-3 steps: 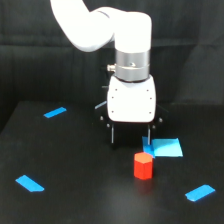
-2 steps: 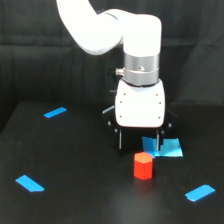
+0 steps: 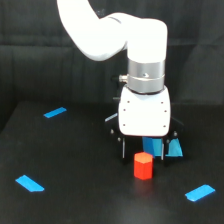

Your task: Pick up the red object from the table

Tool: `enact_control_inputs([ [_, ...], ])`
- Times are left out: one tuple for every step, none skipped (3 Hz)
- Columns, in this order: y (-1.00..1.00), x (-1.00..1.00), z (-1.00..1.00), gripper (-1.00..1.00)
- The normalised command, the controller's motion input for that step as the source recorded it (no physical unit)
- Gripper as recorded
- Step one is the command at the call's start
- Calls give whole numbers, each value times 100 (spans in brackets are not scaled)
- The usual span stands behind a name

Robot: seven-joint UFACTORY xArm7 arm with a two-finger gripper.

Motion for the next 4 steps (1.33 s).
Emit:
enact_control_inputs([
  [-56,1,-4,95],
  [-22,-18,-23,27],
  [-6,-18,-10,-18],
  [2,-9,-33,-86],
])
